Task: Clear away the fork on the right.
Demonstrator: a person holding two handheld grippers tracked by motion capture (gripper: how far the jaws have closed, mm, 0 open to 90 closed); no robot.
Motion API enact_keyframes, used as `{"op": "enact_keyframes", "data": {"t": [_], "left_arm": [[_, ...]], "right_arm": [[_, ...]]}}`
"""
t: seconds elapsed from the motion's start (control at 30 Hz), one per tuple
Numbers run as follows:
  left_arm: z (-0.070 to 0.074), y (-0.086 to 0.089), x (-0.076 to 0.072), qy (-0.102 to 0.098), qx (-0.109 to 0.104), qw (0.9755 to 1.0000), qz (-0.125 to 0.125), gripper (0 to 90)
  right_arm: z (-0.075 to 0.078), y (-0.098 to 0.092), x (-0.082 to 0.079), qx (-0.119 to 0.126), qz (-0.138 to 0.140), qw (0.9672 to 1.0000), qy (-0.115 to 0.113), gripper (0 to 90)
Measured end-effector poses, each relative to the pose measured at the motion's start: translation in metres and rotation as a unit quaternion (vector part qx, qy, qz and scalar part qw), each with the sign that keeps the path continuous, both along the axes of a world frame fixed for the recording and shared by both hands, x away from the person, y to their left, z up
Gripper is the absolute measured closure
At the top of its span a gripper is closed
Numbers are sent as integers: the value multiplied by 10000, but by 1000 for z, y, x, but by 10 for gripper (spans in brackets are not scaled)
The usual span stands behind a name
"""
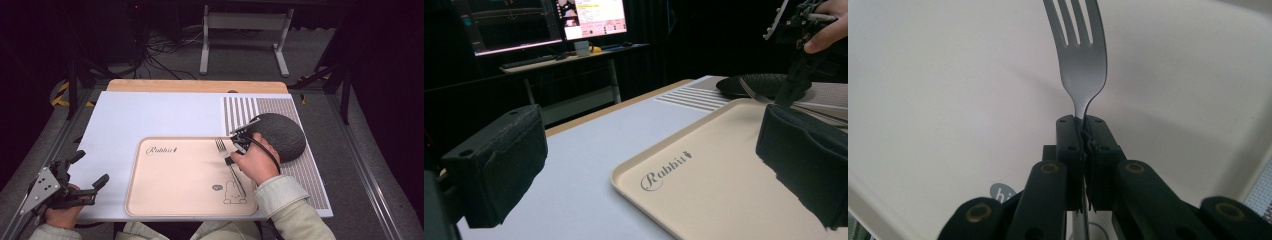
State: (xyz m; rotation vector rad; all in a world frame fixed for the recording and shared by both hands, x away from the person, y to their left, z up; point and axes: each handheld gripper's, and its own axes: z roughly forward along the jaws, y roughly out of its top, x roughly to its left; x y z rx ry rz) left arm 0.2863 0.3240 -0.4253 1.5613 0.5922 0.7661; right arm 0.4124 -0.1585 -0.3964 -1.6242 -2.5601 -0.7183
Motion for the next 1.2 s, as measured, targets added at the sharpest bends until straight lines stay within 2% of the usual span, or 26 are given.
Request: {"op": "enact_keyframes", "data": {"t": [0.27, 0.83, 1.1, 1.2], "left_arm": [[0, 0, 0, 2, 0, 10000, 3, 8], [0, 0, 0, 6, -1, 10000, -4, 8], [0, 0, 0, 3, -1, 10000, -3, 8], [0, 0, 0, 5, -4, 10000, -2, 8]], "right_arm": [[-12, -3, 3, -66, -79, 9998, 177, 871], [-21, -4, 6, -34, -126, 9991, 408, 859], [-21, -4, 6, -85, -60, 9991, 413, 842], [-20, -4, 6, -110, -48, 9993, 347, 836]]}}
